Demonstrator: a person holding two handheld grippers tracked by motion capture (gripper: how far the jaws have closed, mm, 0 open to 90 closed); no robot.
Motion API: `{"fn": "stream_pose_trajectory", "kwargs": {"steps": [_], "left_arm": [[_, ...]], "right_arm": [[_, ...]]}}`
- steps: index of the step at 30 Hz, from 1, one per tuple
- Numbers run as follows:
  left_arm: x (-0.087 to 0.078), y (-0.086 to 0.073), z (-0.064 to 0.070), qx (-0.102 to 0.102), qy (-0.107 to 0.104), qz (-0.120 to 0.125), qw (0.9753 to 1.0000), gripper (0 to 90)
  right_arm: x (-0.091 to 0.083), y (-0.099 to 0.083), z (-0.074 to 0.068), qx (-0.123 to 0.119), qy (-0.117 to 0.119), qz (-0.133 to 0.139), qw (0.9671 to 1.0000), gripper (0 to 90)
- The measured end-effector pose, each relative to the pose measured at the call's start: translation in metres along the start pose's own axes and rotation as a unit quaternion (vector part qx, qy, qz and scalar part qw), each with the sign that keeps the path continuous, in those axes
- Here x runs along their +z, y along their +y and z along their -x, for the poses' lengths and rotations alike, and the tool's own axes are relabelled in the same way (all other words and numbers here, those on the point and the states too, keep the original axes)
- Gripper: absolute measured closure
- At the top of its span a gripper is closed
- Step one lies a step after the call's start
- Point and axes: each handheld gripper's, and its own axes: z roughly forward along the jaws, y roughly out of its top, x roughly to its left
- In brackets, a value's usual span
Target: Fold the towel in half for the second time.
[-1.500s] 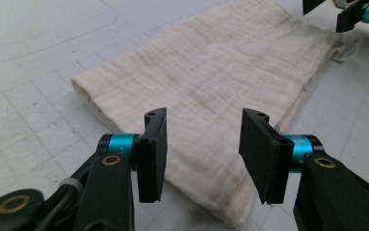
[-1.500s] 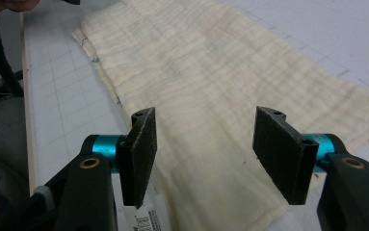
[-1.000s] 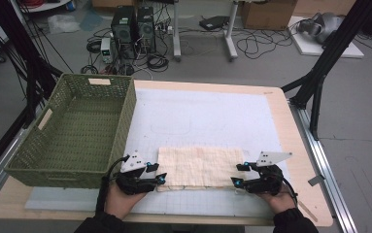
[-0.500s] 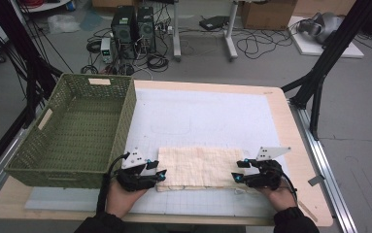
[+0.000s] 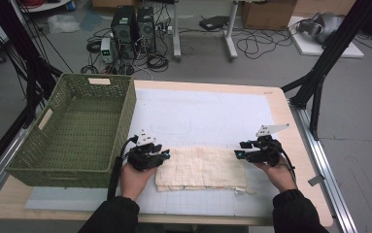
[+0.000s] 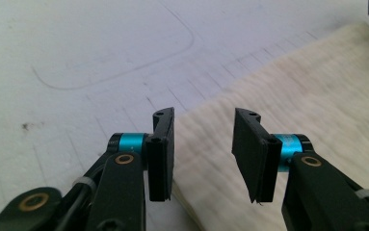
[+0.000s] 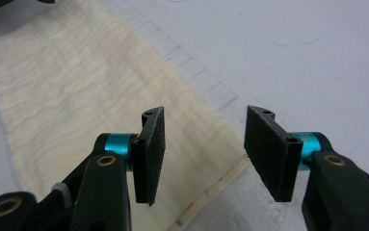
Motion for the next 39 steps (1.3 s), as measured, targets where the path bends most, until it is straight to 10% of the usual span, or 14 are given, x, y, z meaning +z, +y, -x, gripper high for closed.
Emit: {"fn": "stream_pose_trajectory", "kwargs": {"steps": [10,18,27,39], "left_arm": [[0.016,-0.005,-0.006,-0.02,0.027,-0.049,0.9983,55.9],[0.017,-0.005,-0.007,-0.007,0.013,-0.04,0.9991,84.3],[0.007,0.005,-0.004,-0.011,0.03,0.038,0.9988,85.4],[-0.024,-0.019,0.015,0.035,0.02,0.061,0.9974,84.7]], "right_arm": [[0.021,-0.005,0.011,0.007,0.001,-0.051,0.9987,60.3],[0.022,-0.006,0.011,0.011,0.031,-0.06,0.9976,82.0],[-0.001,-0.001,0.012,0.019,0.012,0.007,0.9997,82.8],[-0.027,-0.016,-0.019,-0.013,0.028,0.046,0.9985,82.5]]}}
